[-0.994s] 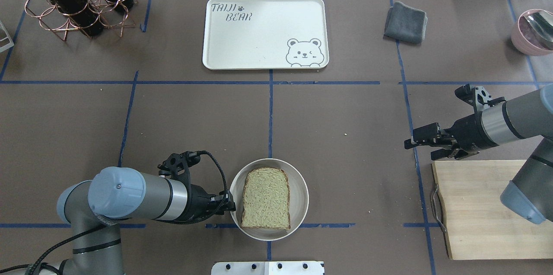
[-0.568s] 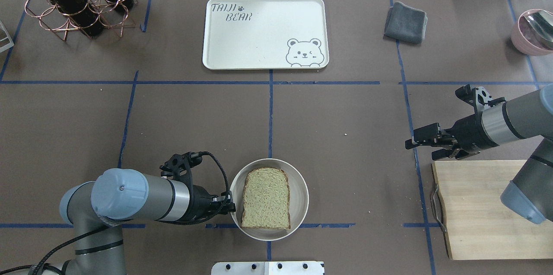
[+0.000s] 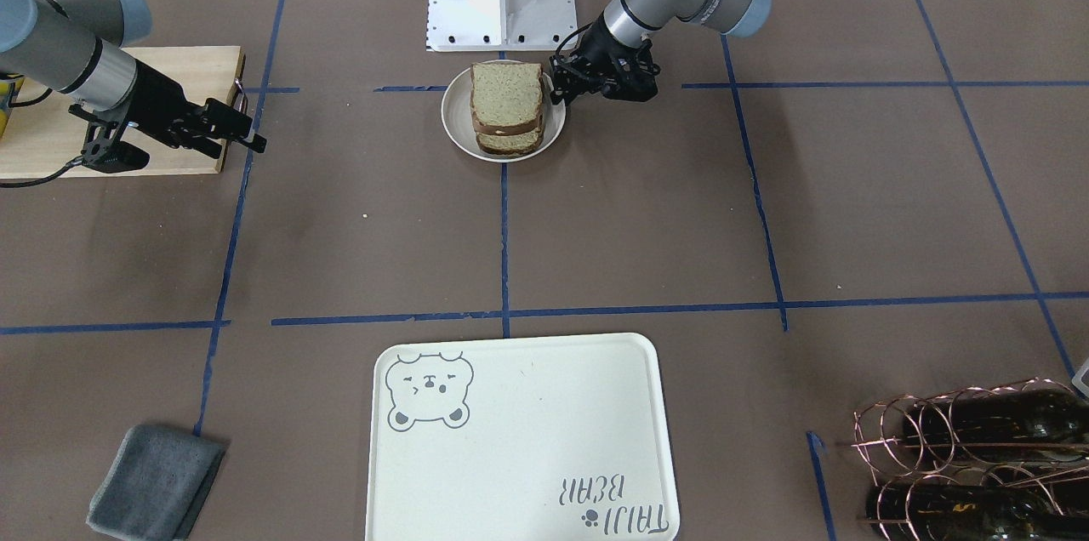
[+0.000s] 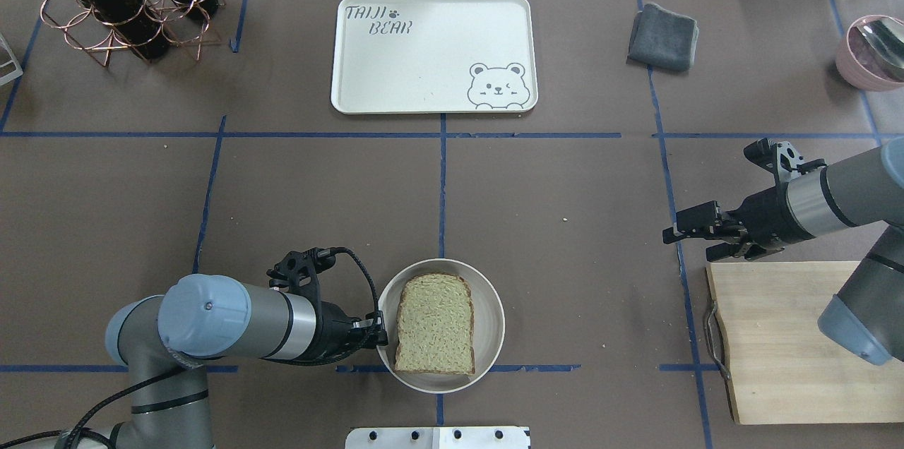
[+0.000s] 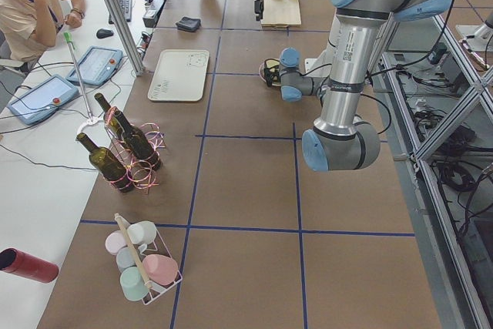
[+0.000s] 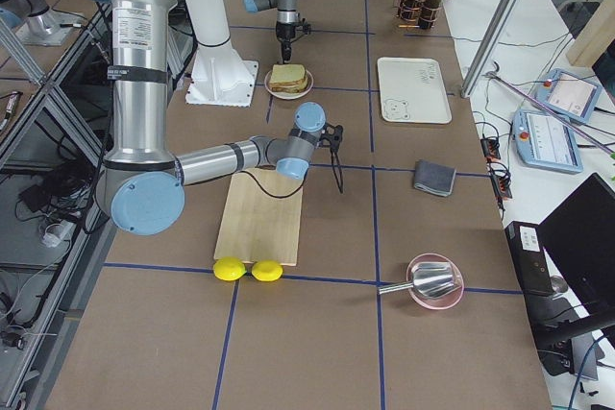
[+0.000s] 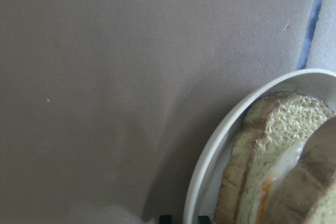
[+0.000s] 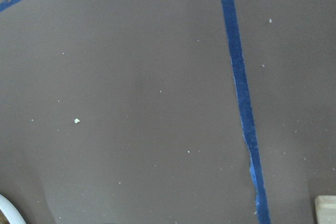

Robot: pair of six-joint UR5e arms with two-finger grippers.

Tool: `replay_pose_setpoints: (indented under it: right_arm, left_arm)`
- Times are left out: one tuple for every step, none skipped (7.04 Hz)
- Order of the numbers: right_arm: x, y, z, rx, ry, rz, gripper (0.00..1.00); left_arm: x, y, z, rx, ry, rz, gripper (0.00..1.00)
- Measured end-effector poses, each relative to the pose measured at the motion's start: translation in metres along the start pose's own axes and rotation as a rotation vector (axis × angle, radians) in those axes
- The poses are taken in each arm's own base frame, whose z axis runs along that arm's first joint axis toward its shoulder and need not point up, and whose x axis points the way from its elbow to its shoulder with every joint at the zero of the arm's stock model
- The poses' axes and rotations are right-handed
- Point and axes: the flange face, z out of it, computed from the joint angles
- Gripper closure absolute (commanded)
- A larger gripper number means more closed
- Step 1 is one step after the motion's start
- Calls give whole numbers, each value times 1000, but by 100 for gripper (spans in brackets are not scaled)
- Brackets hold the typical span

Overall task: Make sandwich and place on tray
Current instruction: 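Grasp the rim of the white plate with the left gripper, then lift the plate with the left gripper and carry it onto the bear tray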

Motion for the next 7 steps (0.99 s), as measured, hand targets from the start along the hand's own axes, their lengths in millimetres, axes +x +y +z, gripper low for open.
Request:
replay_pose_setpoints:
  right_arm:
    - [0,0,0,0,0,0,0]
    - [0,0,0,0,0,0,0]
    - [0,0,0,0,0,-1,0]
    - [0,0,0,1,0,-1,0]
    - [0,0,0,2,0,0,0]
    - [0,0,0,3,0,0,0]
    - [1,0,-1,3,0,0,0]
  left_arm:
    - [-1,0,1,0,-2,0,76]
    - [0,0,2,-1,-3,0,76]
    - [1,0,3,-1,-2,0,76]
    - [2,0,5,-2,-2,0,76]
    - [3,1,7,-3,-3,0,83]
    - [5,1,9,-3,-3,1,100]
    - [7,1,9,-3,0,1,100]
